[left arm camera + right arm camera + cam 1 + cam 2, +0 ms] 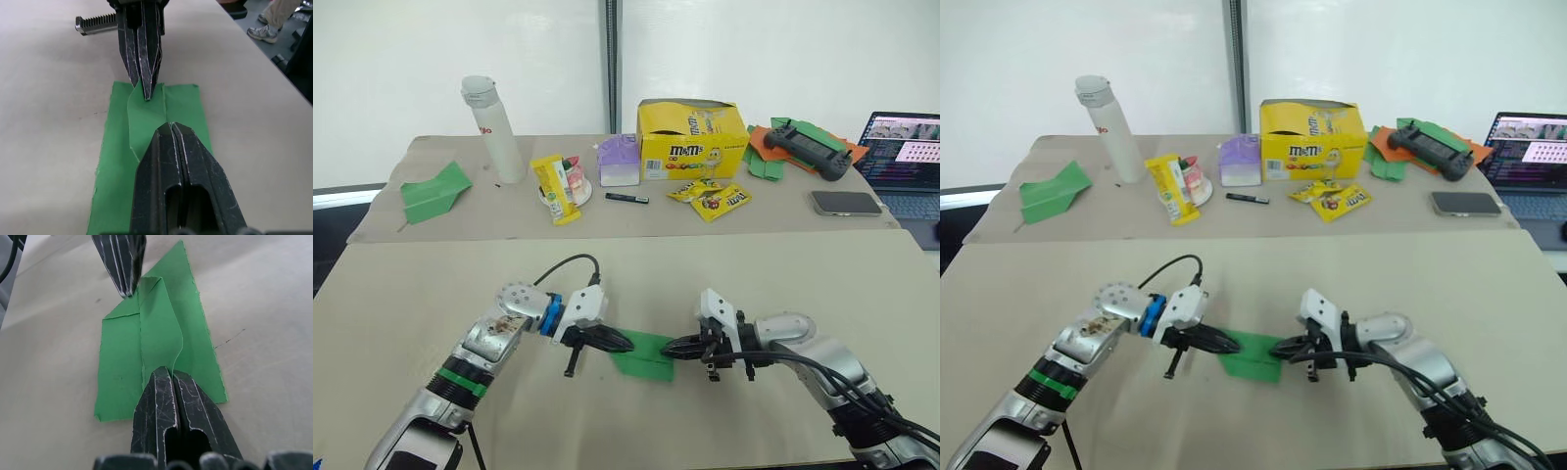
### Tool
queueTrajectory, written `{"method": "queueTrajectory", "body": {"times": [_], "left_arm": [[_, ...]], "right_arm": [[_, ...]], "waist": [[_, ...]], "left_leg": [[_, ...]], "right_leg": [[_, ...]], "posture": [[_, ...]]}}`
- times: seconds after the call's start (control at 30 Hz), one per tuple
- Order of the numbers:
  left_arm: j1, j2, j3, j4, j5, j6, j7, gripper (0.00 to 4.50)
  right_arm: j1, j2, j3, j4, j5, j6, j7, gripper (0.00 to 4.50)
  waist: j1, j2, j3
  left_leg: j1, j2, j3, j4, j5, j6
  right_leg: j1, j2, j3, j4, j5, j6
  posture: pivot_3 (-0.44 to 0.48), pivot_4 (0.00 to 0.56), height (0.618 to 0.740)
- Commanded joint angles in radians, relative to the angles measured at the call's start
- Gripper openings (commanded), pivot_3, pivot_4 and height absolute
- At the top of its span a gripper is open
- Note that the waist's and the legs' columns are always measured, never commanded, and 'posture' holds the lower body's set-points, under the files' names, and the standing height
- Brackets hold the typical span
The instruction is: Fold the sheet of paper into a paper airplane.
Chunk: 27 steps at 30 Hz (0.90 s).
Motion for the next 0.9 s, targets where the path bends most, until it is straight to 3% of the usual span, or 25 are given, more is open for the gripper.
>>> {"method": "queueTrajectory", "body": {"times": [0.03,0.53,0.57,0.73,0.9], "left_arm": [[0.000,-0.022,-0.001,0.054,0.031,-0.075,0.024,0.03],[0.042,-0.029,-0.012,0.143,0.057,-0.107,0.020,0.03],[0.045,-0.029,-0.010,0.142,0.057,-0.107,0.020,0.00],[0.049,-0.045,0.009,0.111,0.018,-0.060,0.022,0.00],[0.054,-0.031,0.010,0.105,0.026,-0.056,0.021,0.00]], "right_arm": [[0.022,-0.018,0.007,0.009,-0.044,0.011,-0.025,0.00],[0.031,-0.010,-0.051,-0.017,-0.003,0.004,-0.038,0.00],[0.029,-0.007,-0.064,-0.021,0.009,0.007,-0.040,0.60],[-0.008,0.011,-0.086,-0.059,0.001,-0.044,-0.056,2.26],[-0.049,0.067,-0.099,-0.087,0.022,-0.034,-0.101,2.26]], "waist": [[0.000,0.000,0.000],[0.003,0.000,0.000],[0.003,0.000,0.000],[0.001,0.000,0.000],[0.001,0.000,0.000]], "left_leg": [[0.000,0.000,0.000,0.000,0.000,0.000],[0.000,0.000,0.000,0.000,0.000,0.000],[0.000,0.000,0.000,0.000,0.000,0.000],[0.000,0.000,0.000,0.000,0.000,0.000],[-0.003,0.000,0.000,0.000,0.000,0.000]], "right_leg": [[0.000,0.000,0.000,0.000,0.000,0.000],[0.001,-0.001,0.000,-0.001,0.000,0.000],[0.001,-0.001,0.000,-0.001,0.000,0.000],[0.001,0.000,0.000,-0.001,0.000,0.000],[-0.003,0.000,0.000,-0.001,0.000,0.000]], "posture": [[0.000,0.150,0.740],[0.000,0.150,0.740],[0.000,0.150,0.740],[0.000,0.150,0.740],[0.000,0.150,0.740]]}}
